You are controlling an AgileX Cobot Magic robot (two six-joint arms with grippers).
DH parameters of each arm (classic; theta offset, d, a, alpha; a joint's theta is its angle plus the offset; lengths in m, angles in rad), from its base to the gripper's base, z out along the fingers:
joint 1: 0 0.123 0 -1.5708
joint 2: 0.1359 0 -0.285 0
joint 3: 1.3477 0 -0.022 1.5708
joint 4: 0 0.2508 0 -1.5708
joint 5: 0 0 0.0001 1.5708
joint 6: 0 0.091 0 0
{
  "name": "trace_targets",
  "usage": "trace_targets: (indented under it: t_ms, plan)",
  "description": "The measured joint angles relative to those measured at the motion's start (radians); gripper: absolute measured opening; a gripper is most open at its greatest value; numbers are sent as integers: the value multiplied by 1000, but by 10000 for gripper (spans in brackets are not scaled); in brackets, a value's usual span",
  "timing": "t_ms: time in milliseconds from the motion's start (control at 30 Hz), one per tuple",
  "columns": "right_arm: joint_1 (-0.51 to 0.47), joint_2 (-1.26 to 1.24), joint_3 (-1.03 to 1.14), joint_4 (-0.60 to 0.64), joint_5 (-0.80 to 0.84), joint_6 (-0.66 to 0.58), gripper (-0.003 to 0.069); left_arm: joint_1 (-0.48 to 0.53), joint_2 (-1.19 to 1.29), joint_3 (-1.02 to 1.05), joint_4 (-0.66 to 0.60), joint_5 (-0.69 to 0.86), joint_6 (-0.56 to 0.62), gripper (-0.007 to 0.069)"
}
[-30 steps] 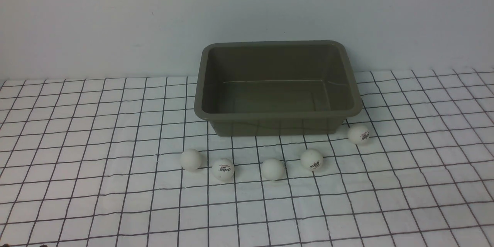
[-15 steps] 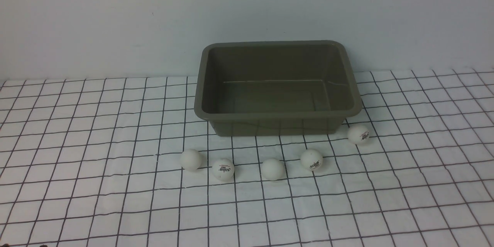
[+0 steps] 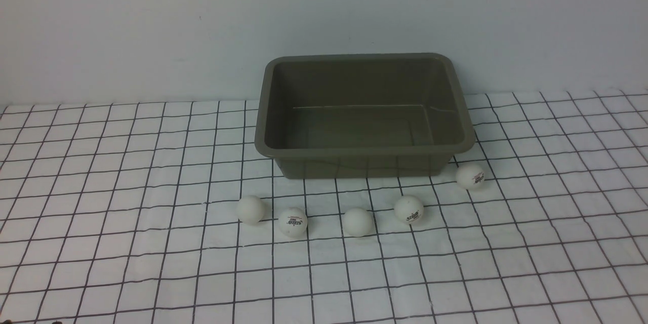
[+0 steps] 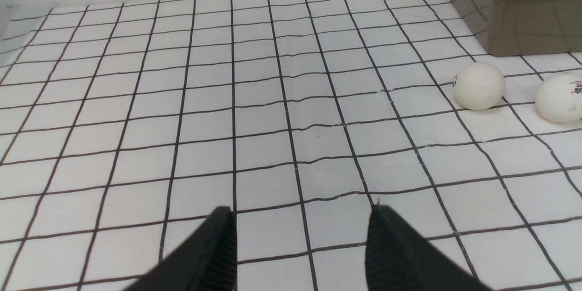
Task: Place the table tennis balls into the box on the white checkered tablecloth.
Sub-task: 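Reach for and grasp a ping pong ball on the table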
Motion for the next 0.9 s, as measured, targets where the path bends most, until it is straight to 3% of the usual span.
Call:
trace_targets:
  t_ms: [533,767,900]
  plan:
    - [0,0,0,51,0,-1,97,0,0,1,-30,-13,-4,352]
    - [0,0,0,59,0,-15,97,0,0,4,-212,-108,-16,352]
    - [0,0,0,59,0,-43,97,0,0,4,-430,-187,-18,352]
